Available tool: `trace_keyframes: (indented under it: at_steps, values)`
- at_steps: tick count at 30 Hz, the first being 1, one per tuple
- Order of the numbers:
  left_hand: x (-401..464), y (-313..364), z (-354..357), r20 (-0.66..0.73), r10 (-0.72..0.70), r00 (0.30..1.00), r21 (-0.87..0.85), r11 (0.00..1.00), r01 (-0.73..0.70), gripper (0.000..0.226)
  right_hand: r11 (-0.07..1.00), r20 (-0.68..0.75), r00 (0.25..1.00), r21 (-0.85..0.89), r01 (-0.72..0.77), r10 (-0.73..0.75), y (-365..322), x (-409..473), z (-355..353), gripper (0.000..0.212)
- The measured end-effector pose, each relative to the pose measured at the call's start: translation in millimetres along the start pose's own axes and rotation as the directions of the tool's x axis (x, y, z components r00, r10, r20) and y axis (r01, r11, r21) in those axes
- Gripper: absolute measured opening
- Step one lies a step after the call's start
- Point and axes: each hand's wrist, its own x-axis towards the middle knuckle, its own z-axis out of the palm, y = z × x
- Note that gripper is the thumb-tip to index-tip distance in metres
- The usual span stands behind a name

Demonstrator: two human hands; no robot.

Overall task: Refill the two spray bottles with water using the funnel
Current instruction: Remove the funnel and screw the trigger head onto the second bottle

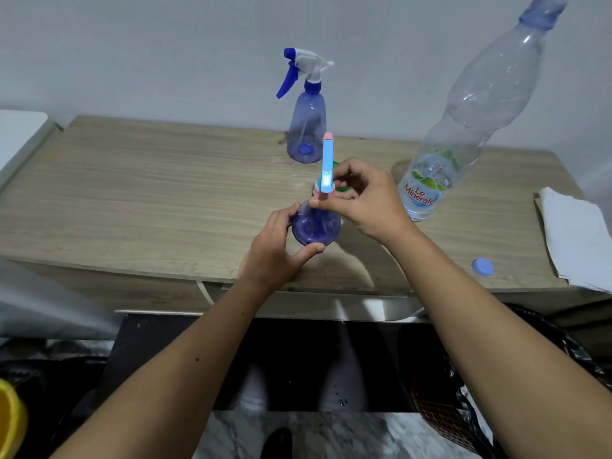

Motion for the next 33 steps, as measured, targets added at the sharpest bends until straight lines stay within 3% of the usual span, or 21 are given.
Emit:
trace_keyframes:
  at_steps: [6, 16, 21, 26, 33]
  values:
    - [-0.1, 0.3, -0.4, -0.002, -0.004, 1.0, 0.013, 1.0, 0.004, 0.09, 0.996, 0.054, 0.998, 0.076, -0.046, 0.042, 6.6, -1.4, -3.3, 0.021]
    - [0.5, -0.5, 0.2, -0.006, 0.001, 1.0, 0.008, 1.0, -0.001, 0.088, 0.994, 0.056, 0.995, 0.073, -0.084, 0.08, 3.5, 2.8, -3.3, 0.043]
    - [0.0, -1.2, 0.6, -0.012, 0.004, 1.0, 0.013, 1.0, -0.004, 0.088, 0.993, 0.059, 0.994, 0.076, -0.093, 0.089, 4.6, -0.7, -2.4, 0.03]
    - [0.7, -2.5, 0.4, 0.007, 0.002, 1.0, -0.001, 1.0, -0.002, 0.088, 0.996, 0.017, 0.996, 0.032, -0.086, 0.086, 0.4, 1.2, -0.7, 0.042]
    - [0.1, -3.4, 0.8, 0.006, -0.005, 1.0, -0.014, 1.0, 0.005, 0.088, 0.996, 0.015, 0.997, 0.045, -0.082, 0.081, -0.2, -2.2, -0.7, 0.041]
